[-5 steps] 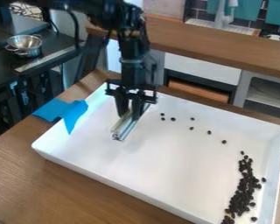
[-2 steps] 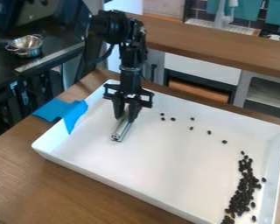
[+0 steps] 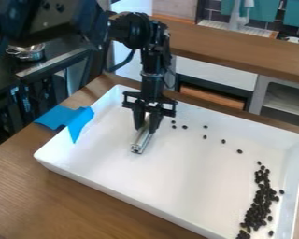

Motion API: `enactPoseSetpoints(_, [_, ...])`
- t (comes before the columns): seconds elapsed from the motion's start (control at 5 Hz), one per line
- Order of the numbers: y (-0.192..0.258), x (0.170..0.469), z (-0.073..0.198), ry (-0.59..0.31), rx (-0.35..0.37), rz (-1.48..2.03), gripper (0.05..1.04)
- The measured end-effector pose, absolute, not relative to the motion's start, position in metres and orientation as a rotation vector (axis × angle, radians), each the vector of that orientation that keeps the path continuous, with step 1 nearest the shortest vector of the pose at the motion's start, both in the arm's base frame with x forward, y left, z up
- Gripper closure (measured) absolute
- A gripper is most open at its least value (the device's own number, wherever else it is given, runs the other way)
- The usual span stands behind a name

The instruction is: Sweep into pile

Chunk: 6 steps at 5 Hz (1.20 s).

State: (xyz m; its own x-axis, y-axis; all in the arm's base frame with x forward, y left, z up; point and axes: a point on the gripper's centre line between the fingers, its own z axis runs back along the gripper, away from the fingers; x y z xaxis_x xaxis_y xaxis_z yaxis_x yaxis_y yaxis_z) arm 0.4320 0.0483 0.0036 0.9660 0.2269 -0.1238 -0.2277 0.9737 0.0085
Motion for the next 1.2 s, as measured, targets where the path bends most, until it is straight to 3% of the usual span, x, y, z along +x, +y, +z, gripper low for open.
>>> enactPoseSetpoints(1.2, [-0.016,0.449,0.0,0.148,-0.001,0.217,0.722])
